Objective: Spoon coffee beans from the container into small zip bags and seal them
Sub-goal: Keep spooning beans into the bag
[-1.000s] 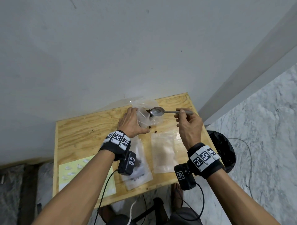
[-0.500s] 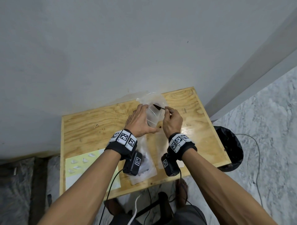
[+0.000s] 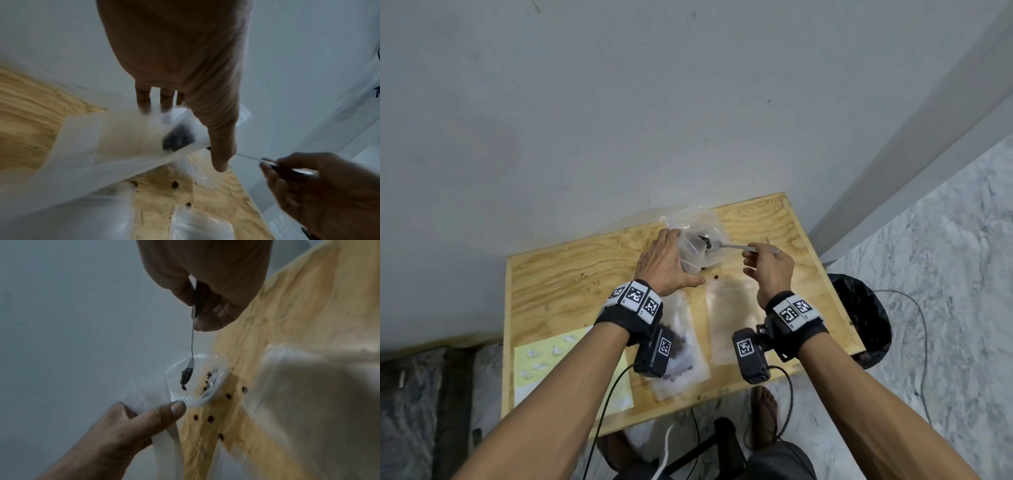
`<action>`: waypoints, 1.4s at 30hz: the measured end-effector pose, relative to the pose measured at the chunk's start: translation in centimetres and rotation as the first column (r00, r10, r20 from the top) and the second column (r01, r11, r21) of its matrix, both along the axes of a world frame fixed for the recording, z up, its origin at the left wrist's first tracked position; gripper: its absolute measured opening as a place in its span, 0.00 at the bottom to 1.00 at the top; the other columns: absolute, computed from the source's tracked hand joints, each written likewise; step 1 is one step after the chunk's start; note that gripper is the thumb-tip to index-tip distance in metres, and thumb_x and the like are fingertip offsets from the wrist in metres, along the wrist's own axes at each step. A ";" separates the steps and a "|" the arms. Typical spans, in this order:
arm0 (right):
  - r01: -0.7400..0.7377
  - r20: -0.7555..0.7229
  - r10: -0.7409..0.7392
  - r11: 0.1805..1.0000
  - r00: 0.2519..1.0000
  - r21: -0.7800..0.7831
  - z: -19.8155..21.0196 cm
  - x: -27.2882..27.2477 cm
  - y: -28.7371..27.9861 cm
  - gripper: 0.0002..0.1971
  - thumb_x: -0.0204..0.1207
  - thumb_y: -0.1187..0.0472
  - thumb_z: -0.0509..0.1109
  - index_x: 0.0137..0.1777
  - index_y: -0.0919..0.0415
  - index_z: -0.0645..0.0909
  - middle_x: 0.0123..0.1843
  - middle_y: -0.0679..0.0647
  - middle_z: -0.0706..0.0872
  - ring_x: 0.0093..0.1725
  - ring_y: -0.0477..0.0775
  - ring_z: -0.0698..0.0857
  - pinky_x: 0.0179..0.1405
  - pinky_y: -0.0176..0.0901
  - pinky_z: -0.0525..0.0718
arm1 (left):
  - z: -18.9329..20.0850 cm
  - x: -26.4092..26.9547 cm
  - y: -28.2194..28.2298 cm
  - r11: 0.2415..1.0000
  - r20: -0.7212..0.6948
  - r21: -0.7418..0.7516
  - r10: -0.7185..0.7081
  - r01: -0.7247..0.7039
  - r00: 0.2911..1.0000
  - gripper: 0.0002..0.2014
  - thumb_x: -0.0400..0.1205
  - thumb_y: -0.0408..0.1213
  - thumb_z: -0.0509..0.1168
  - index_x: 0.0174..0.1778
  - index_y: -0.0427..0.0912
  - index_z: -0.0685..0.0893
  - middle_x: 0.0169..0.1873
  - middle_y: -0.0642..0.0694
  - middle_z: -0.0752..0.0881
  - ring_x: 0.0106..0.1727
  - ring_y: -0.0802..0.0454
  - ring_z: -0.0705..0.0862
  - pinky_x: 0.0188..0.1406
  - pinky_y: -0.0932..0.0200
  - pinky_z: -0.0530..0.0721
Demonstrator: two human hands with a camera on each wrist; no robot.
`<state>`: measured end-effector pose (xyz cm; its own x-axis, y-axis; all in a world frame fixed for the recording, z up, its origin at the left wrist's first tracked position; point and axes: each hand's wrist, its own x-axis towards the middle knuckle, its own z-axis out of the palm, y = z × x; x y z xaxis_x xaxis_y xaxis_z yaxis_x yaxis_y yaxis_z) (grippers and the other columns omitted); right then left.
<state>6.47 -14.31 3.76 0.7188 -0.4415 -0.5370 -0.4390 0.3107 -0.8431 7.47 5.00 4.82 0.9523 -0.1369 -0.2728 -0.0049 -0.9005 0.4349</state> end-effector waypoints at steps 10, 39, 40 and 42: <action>-0.091 0.203 0.129 0.978 0.971 -0.187 6.2 -2.3 -2.3 0.10 0.82 0.65 0.63 0.45 0.63 0.86 0.36 0.57 0.87 0.35 0.51 0.82 0.31 0.41 0.82 | -0.2 -0.1 0.2 1.000 -0.004 -0.004 0.017 -0.017 1.000 0.54 0.63 0.61 0.80 0.79 0.41 0.63 0.74 0.44 0.69 0.72 0.43 0.73 0.65 0.45 0.78; -0.158 -0.040 0.153 0.971 0.987 -0.179 -1.1 -0.3 2.1 0.09 0.80 0.63 0.65 0.42 0.54 0.85 0.43 0.56 0.89 0.36 0.51 0.84 0.30 0.43 0.83 | 0.9 -0.5 -0.7 0.974 -0.038 -0.202 0.097 -0.103 0.995 0.55 0.63 0.58 0.82 0.80 0.40 0.62 0.73 0.45 0.69 0.72 0.46 0.73 0.68 0.47 0.77; -0.140 -0.075 0.130 0.980 0.989 -0.143 -1.5 -0.2 2.1 0.09 0.79 0.63 0.65 0.41 0.56 0.86 0.42 0.57 0.89 0.36 0.52 0.84 0.30 0.43 0.83 | 0.8 -0.6 -0.6 0.976 -0.051 -0.189 0.101 -0.109 0.994 0.55 0.63 0.58 0.82 0.80 0.39 0.62 0.74 0.44 0.69 0.72 0.46 0.73 0.69 0.47 0.77; -0.113 -0.130 0.101 0.989 0.986 -0.094 -2.1 0.0 1.9 0.07 0.79 0.64 0.66 0.45 0.62 0.87 0.40 0.58 0.88 0.35 0.52 0.84 0.29 0.42 0.83 | 0.7 -0.8 -0.2 0.981 -0.072 -0.152 0.112 -0.122 0.991 0.56 0.63 0.58 0.82 0.81 0.38 0.60 0.76 0.43 0.67 0.74 0.44 0.72 0.70 0.46 0.76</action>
<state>6.42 -12.42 1.65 0.6954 -0.4221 -0.5816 -0.5683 0.1724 -0.8046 6.65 4.77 5.49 0.9457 -0.0710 -0.3171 0.1287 -0.8142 0.5661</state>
